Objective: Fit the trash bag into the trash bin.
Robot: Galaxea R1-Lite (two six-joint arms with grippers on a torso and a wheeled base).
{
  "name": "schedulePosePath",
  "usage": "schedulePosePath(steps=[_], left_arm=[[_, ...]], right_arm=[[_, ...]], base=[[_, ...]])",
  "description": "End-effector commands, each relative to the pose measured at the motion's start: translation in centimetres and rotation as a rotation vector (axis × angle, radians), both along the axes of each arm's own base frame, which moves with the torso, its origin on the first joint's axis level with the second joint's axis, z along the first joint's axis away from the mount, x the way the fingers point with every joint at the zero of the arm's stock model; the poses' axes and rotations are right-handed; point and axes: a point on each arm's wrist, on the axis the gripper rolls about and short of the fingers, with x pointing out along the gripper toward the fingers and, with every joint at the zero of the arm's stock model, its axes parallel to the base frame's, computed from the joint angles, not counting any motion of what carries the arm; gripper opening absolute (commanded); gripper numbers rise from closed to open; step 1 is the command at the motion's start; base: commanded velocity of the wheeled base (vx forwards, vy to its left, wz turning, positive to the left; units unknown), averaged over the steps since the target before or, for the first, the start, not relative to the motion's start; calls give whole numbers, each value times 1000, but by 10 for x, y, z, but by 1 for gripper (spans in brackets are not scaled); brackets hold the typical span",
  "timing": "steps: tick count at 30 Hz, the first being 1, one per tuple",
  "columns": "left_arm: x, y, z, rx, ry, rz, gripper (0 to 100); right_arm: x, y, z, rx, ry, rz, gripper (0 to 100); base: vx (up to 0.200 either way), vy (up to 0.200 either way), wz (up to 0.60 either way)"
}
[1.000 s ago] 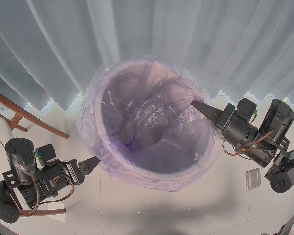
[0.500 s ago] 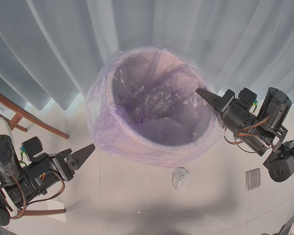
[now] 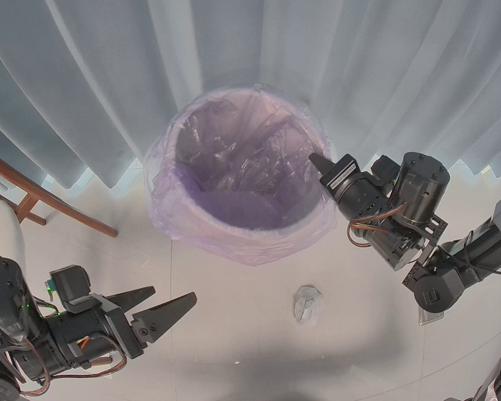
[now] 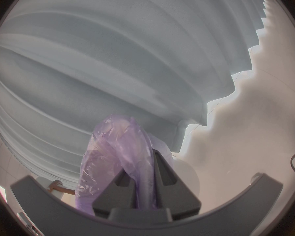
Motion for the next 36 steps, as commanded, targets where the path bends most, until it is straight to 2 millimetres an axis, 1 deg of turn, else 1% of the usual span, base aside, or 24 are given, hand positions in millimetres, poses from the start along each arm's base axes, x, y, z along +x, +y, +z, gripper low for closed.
schedulePosePath(steps=[1,3,5,9,10,11,12,13,14,15,17,19,20,21,22,23,24,25,26,28,30,31,33,36], left_arm=[[14,-12,-15,22,82,11,100],[14,-11,-12,-5,56,21,100],[13,-11,-10,-18,39,25,100],[13,-4,9,-75,-50,106,100],[14,-4,10,-76,-54,110,100],[20,-1,17,-83,-70,174,100],[20,-1,18,-82,-70,178,100],[25,2,18,-60,-50,222,100],[25,2,18,-54,-43,223,100],[27,3,17,-23,-11,243,100],[27,3,18,1,9,263,100],[23,6,24,25,11,307,100],[21,9,30,27,-18,334,100],[21,9,30,27,-18,334,100],[11,17,45,57,-119,386,100],[4,22,49,92,-171,405,100],[-4,29,49,147,-224,421,100],[-8,31,48,169,-247,424,100],[-22,44,39,269,-311,419,100],[-40,57,26,371,-393,378,100],[-57,70,6,452,-429,339,100],[-63,74,-1,463,-436,327,100],[-77,82,-13,425,-451,306,100],[-91,91,-15,303,-427,330,100]], right_arm=[[-12,23,-11,-4,1,48,0],[-16,26,-16,-21,8,54,0],[-16,26,-18,-34,9,53,0],[-14,22,-33,-134,-44,30,0],[-14,22,-34,-140,-45,28,0],[-11,16,-41,-199,-99,1,0],[-10,16,-41,-203,-104,-2,0],[-7,10,-46,-252,-159,-33,0],[-6,10,-47,-259,-168,-35,0],[-4,9,-54,-305,-206,-53,0],[0,6,-59,-345,-234,-75,0],[5,0,-60,-389,-259,-104,0],[7,-3,-58,-393,-262,-114,0],[7,-3,-58,-393,-262,-114,0],[9,-10,-51,-386,-277,-136,0],[10,-14,-49,-384,-280,-145,0],[10,-16,-46,-379,-286,-149,0],[11,-16,-46,-379,-287,-147,0],[12,-18,-45,-378,-291,-145,0],[12,-20,-46,-383,-287,-147,0],[12,-19,-50,-392,-276,-141,0],[11,-19,-53,-398,-270,-137,0],[11,-17,-62,-412,-244,-121,0],[12,-10,-78,-425,-208,-91,0]], base=[[0,0,0],[0,0,0],[0,0,0],[0,0,0],[0,0,0],[0,0,0],[0,0,0],[0,0,0],[0,0,0],[0,0,0],[0,0,0],[0,0,0],[0,0,0],[0,0,0],[0,0,0],[0,0,0],[0,0,0],[0,0,0],[0,0,0],[0,0,0],[0,0,0],[0,0,0],[0,0,0],[0,0,0]])
